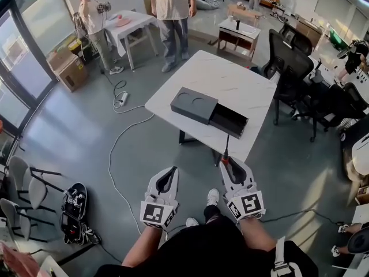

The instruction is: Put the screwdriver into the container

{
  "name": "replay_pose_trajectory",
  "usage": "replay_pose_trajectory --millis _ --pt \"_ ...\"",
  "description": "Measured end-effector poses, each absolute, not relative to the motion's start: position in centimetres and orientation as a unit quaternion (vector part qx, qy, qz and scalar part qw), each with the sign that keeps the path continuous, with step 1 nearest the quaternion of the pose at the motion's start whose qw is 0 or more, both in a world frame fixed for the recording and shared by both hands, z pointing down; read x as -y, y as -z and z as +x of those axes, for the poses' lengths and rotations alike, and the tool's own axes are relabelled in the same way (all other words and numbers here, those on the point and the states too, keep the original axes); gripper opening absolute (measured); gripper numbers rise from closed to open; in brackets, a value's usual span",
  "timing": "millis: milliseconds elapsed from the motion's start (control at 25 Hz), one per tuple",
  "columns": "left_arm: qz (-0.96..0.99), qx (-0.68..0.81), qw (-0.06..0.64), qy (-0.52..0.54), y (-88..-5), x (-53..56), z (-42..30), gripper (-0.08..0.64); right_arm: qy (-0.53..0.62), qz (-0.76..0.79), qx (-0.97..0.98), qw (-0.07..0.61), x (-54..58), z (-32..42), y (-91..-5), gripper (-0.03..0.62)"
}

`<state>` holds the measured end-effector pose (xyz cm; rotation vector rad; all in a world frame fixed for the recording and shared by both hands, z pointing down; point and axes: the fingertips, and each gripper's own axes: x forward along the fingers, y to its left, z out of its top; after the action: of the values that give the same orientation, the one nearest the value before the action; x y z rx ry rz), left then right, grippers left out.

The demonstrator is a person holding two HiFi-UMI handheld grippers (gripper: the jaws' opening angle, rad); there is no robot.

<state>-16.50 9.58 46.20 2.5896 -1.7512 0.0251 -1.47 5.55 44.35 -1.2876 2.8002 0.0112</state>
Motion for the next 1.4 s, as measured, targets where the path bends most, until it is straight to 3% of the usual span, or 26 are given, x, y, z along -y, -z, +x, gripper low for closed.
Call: replay_pose_trajectory --millis 840,1400 --pt "0.825 0.565 0.011 -0.023 -45.5 8.0 -11.1 0.009 -0.016 -0.395 -0.918 0.019 10.5 3.0 -45.6 0.098" --pt "0.826 0.564 0.003 -0.025 -44.0 12.5 -9.4 0.009 -0.009 -0.395 -0.919 0.006 16.3 4.8 -47.9 0.098"
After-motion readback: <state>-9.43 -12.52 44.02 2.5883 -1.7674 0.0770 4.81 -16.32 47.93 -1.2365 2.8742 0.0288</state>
